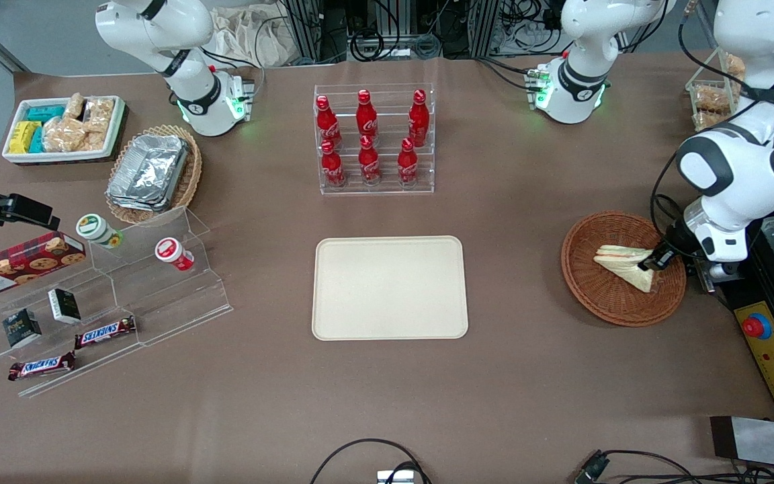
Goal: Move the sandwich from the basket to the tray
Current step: 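Lower the left gripper and close it on the wrapped sandwich, then lift the sandwich and carry it with the left gripper over the tray, then lower the sandwich onto the cream tray and open the left gripper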
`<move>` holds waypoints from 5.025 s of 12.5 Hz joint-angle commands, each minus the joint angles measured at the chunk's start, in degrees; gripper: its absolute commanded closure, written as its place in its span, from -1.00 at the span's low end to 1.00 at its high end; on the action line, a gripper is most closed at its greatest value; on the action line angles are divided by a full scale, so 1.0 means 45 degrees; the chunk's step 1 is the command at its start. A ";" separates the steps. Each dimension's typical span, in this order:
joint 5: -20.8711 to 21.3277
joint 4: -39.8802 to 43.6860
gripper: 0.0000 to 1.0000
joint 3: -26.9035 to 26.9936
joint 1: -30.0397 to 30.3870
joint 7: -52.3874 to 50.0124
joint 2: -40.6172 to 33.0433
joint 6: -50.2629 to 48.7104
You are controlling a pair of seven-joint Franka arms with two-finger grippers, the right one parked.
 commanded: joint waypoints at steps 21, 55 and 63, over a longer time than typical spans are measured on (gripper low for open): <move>0.1231 0.3371 0.78 -0.7441 -0.0327 0.0386 -0.0743 -0.4291; 1.1954 0.8449 0.65 -0.6445 -0.5543 -0.7467 0.7677 -0.3409; 1.1974 0.8664 -1.00 -0.6426 -0.5523 -0.8365 0.7755 -0.3390</move>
